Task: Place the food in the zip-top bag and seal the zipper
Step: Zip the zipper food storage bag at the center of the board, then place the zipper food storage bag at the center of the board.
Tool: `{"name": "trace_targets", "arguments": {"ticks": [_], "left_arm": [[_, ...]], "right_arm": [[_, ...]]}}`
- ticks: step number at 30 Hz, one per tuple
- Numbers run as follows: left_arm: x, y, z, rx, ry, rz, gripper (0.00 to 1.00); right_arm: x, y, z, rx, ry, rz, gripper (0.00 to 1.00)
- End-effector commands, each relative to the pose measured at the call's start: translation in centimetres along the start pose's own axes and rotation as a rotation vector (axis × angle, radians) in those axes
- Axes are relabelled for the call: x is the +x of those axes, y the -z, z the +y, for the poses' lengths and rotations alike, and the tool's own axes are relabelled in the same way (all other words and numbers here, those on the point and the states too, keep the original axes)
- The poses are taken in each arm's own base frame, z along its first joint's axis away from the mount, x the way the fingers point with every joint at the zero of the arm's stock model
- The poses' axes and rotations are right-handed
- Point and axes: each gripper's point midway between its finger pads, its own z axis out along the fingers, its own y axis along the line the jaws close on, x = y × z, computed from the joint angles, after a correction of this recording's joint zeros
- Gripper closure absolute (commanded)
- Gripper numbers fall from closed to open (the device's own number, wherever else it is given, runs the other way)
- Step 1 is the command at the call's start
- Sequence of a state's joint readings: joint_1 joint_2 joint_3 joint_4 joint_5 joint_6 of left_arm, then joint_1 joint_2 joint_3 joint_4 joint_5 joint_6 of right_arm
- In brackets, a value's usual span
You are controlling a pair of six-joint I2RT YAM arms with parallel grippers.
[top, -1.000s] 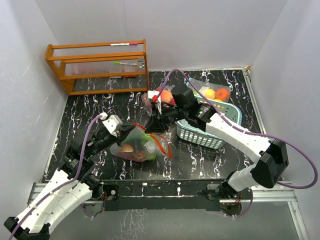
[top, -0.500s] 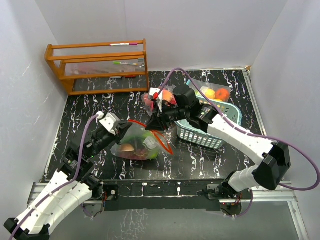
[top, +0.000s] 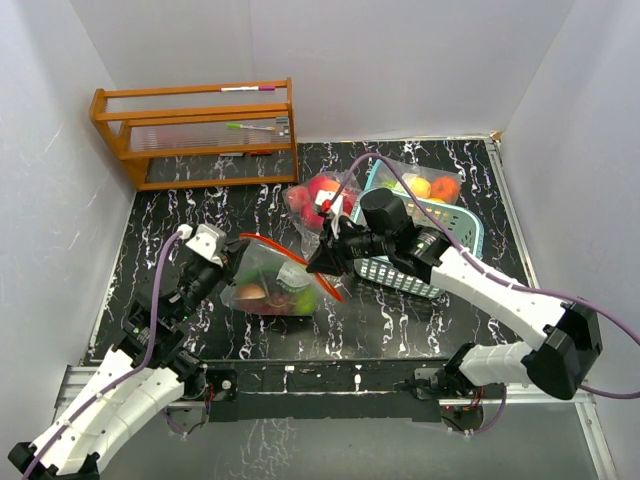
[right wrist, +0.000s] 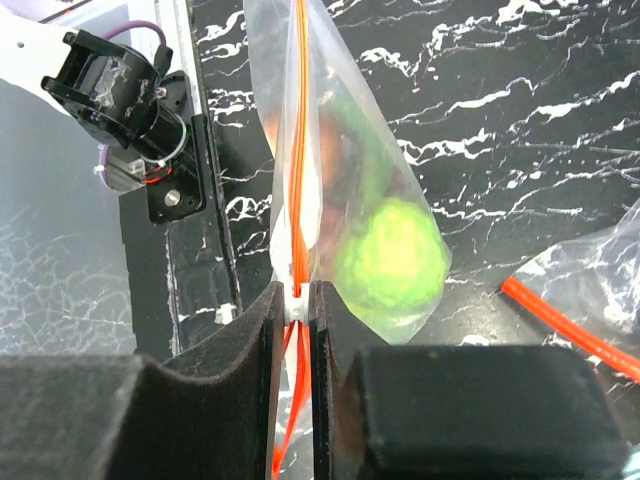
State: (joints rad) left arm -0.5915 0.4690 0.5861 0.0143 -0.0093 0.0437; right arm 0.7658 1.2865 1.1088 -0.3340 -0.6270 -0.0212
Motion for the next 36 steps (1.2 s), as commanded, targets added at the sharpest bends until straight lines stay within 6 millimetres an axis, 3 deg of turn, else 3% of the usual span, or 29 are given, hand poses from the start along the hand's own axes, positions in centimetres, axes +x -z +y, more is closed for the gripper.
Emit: {"name": "trace_targets", "arguments": {"ticks": [1,19,28,30,32,34,36], "left_arm": [[-3.0,0.7,3.7,-0.200,-0.001,-0.106,1.00],[-3.1,1.0,4.1,-0.224,0.003,-0.115,1.00],[-3.0,0.9,4.1,-0.223,0.000,-0.112,1.00],[-3.2,0.8,3.9,-0.209,-0.002,-0.116,1.00],[-3.5,0.6,3.2,-0.170,-0.010,-0.124,1.00],[-3.9,0.3,2.4,-0.123,-0.025,-0.129,1.00],[-4.1,0.0,2.0,-0.099,-0.027,-0.128,1.00]], "right_arm": [[1.9,1.5,0.5,0.039,-0.055,0.034,0.86],[6.4,3.9,0.5,0.149,-0.137,0.103,0.86],[7.1,4.5,-0.1,0.206,-0.146,0.121,0.84],[6.8,4.6,-0.5,0.226,-0.150,0.114,0.73],[5.6,4.6,-0.9,0.253,-0.145,0.085,0.55],[3.8,4.9,-1.2,0.276,-0.126,0.035,0.35],[1.4,5.3,-1.7,0.310,-0.091,-0.032,0.07]]}}
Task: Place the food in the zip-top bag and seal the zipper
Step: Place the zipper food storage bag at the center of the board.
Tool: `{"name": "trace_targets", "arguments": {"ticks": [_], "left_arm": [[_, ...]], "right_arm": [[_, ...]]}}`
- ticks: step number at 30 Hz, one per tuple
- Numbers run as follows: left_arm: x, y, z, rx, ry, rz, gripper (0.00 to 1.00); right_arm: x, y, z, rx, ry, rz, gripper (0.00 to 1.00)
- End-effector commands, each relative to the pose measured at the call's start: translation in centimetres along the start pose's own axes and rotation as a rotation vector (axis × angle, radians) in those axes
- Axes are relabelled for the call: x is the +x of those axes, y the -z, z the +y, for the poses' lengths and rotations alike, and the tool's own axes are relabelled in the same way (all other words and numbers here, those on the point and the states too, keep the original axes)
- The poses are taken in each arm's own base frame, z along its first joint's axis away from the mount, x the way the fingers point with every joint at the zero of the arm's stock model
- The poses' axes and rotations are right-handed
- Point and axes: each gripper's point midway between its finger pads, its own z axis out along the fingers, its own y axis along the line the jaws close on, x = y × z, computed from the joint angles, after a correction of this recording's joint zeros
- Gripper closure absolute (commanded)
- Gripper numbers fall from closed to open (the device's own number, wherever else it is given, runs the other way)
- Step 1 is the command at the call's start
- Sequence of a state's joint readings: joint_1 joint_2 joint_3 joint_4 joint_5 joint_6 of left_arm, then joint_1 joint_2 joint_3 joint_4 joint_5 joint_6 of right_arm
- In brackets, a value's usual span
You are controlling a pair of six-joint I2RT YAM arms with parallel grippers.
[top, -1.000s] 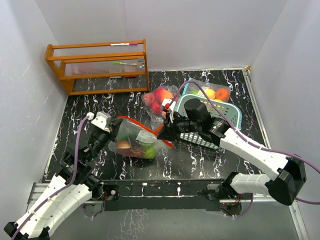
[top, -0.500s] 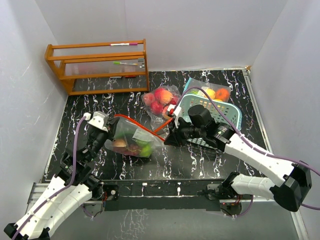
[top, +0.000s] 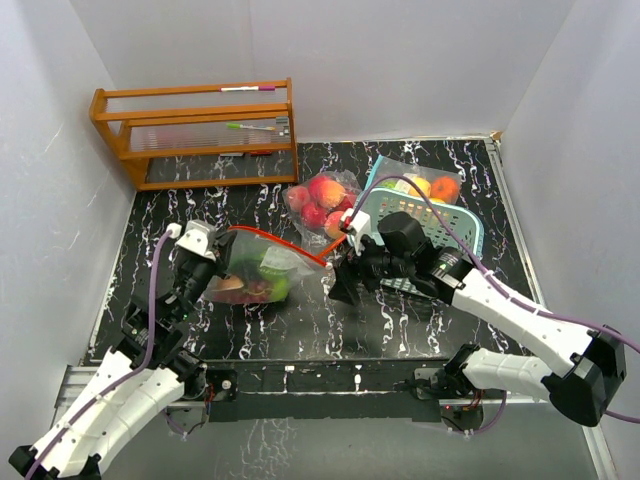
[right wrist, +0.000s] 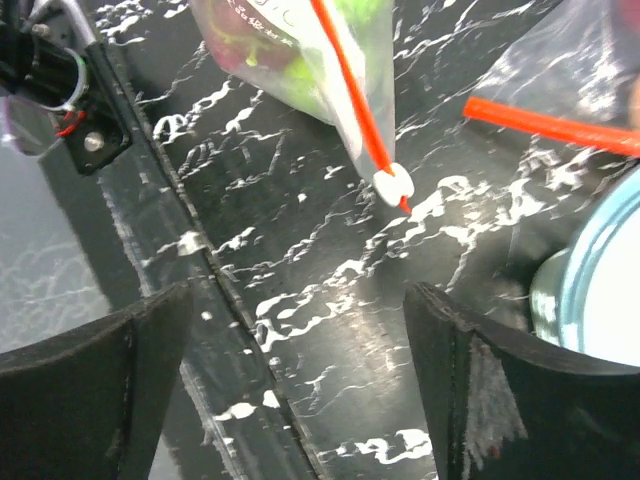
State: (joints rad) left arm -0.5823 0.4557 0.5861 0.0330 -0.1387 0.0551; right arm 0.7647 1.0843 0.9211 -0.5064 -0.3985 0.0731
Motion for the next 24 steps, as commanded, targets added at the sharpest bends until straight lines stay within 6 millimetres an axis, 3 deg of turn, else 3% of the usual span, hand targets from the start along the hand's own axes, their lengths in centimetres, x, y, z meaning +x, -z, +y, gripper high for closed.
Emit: {"name": "trace_targets", "arguments": {"ticks": [1,5,8,11,15,19,23,24], "left_arm": [[-3.5,-0.5,-0.7,0.045,-0.008,-0.102,1.00],[-3.9,-1.2,-1.2,0.069,-0.003,-0.093,1.00],[-5.6,-1.6,-1.5,0.084,0.006,-0.128,1.00],[-7.5,-2.5,-1.5,0.083,0.009,-0.162,1.00],[-8.9,-4.8,-1.3,0.059,0.023,-0.159,1.00],[-6.6,-8.2,-0.4,-0.024,0.019,-0.077,1.00],[-2.2,-10.6,1.5,-0.177,0.061,0.089,1.00],[-1.2,-11.0,1.8,-0.203,0.076,0.132,0.95]], "right_arm": [[-7.1,2.2,-0.5,0.090,0.066,-0.210,0.02],[-12.0,4.3,-0.9,0.171,0.093,-0.335,0.02],[-14.9,6.2,-0.8,0.213,0.101,-0.417,0.02],[-16.1,7.6,-1.1,0.261,0.104,-0.463,0.02],[-16.1,8.6,-1.1,0.280,0.102,-0.480,0.02],[-15.0,9.1,-1.1,0.288,0.083,-0.483,0.02],[-13.4,9.6,-1.3,0.301,0.047,-0.482,0.02],[-13.0,9.7,-1.3,0.305,0.037,-0.477,0.02]]}}
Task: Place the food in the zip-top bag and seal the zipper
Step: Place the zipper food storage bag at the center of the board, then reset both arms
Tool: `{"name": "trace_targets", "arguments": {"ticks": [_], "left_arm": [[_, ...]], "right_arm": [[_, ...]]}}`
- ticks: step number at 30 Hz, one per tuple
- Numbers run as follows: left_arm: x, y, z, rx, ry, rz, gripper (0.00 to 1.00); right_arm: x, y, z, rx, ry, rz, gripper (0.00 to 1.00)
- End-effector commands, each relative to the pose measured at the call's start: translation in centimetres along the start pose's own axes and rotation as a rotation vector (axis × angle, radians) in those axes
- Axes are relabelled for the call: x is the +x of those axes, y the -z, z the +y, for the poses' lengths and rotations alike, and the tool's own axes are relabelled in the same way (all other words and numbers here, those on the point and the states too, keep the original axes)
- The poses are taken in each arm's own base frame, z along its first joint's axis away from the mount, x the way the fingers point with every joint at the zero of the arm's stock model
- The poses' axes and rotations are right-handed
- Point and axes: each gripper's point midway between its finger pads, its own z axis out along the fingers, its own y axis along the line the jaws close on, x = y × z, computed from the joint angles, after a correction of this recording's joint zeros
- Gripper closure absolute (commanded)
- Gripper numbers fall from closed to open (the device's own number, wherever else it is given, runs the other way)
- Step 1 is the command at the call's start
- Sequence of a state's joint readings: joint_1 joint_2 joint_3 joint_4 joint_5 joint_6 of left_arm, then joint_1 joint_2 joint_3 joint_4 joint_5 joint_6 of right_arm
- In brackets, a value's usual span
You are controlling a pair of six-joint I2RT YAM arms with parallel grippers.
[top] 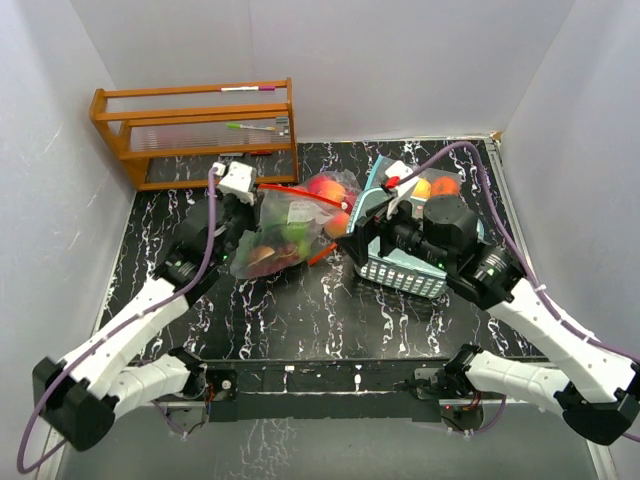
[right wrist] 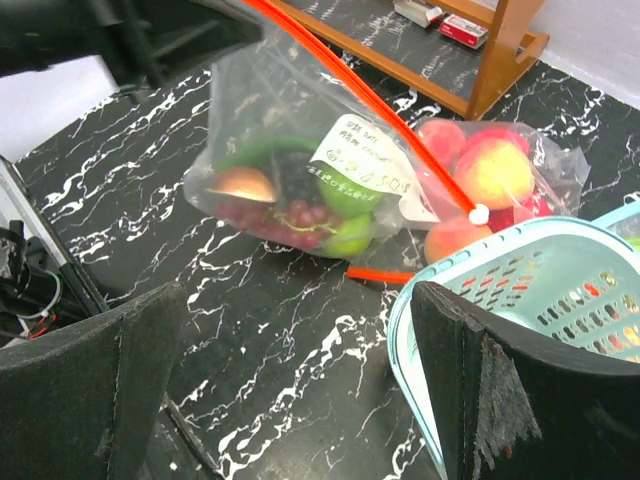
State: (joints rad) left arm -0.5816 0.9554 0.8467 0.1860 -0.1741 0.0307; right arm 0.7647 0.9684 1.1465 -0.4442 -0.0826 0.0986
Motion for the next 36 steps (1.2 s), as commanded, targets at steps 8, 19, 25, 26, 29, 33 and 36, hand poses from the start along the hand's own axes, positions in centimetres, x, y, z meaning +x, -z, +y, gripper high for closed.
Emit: {"name": "trace_targets", "arguments": {"ticks": [8,19,25,26,29,33,36], "left_arm": [[1.3,-1.2,-0.1,-0.041,0.164,0.124,0.03],[-1.6,6.5,1.6,-0.082,0.199,0.190,0.03],[-1.9,9.2,2.2,-0.099,0.223,0.180,0.03],[-1.8,9.4,2.2,-0.100,0.220,0.190,0.03],[-1.5,9.6,2.2,-0.097,0.205,0.208,0.03],[-1.3,9.6,2.2,-0.097,0.206,0.204,0.03],[-1.4,9.4,2.1,-0.093,0.212,0.198,0.03]], "right_arm": [[0.5,2.1,-1.2,0.112,-0.160,-0.006,0.02],[3.2,0.0,-5.9,0.447,-0.381,0.052,0.02],[3.5,-0.7,-7.0,0.537,-0.467,0.044,0.02],[3.4,-0.7,-7.1,0.544,-0.473,0.037,0.02],[3.3,-0.6,-7.5,0.566,-0.487,0.020,0.02],[2.8,-0.3,-7.5,0.571,-0.506,-0.003,0.02],[2.7,0.0,-7.6,0.573,-0.507,-0.008,0.02]]}}
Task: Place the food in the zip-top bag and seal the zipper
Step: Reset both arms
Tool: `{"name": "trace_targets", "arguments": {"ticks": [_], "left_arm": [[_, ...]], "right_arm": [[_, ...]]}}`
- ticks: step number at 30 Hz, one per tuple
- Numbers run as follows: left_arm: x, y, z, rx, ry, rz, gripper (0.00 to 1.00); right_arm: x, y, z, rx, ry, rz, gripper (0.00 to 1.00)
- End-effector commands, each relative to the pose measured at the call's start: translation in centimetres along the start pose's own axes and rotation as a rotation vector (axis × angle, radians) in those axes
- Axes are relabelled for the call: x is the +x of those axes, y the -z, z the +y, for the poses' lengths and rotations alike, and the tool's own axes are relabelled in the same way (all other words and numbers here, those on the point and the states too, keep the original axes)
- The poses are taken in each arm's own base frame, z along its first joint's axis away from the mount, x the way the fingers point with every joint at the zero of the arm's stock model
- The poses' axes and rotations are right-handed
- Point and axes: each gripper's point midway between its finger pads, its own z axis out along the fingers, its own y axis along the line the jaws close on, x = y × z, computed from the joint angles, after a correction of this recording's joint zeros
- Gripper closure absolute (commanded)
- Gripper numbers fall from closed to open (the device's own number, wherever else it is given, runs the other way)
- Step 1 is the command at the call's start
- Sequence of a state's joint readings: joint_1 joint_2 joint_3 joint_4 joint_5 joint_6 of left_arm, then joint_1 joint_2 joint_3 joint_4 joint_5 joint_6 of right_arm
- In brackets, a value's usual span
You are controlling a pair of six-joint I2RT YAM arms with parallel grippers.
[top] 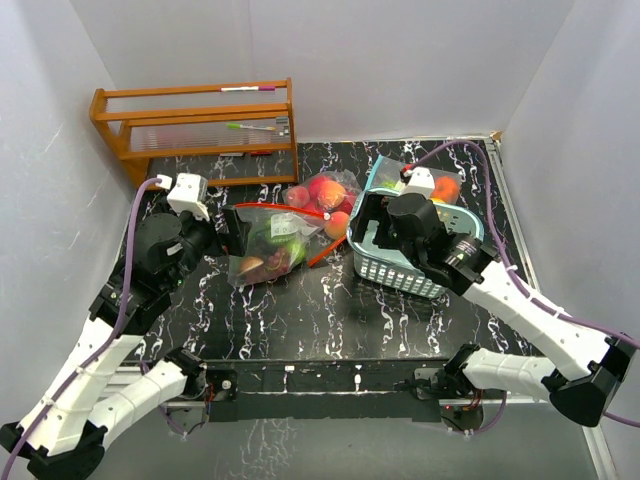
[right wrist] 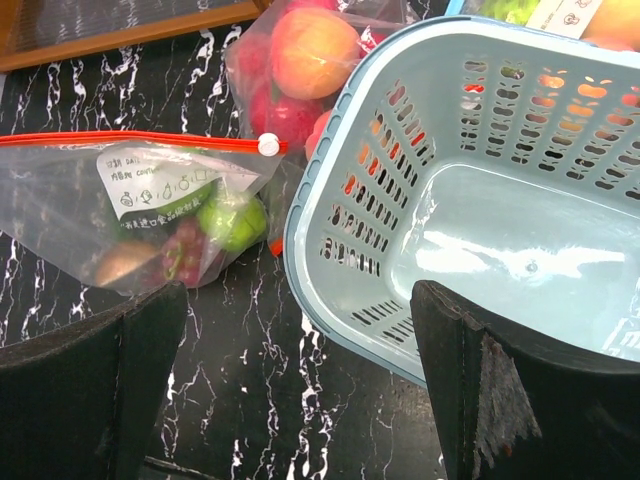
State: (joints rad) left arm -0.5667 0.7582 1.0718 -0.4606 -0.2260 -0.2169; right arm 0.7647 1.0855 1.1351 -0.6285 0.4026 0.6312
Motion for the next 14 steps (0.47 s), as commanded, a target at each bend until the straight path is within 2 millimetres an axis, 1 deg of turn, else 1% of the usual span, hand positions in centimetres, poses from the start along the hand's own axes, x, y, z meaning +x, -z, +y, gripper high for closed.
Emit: {"name": "trace_targets", "arguments": {"ticks": [1,7,14], "left_arm": [[-0.61,0.35,0.01,0.001,0.009,-0.016,0.03],[-0.50,0.13,-0.29,0.013,0.015,-0.010,0.03],[-0.45,-0.17,-0.34,0.012,0.015,-0.008,0.03]], "right_arm": [[-3.56,1.53,0.78,-0.024,-0.073,-0.110,0.02],[-3.91,1.96,0.26,-0.010,-0.067,-0.130,0.02],[-3.86,2.04,-0.08,0.001,-0.057,-0.134,0.02]]}}
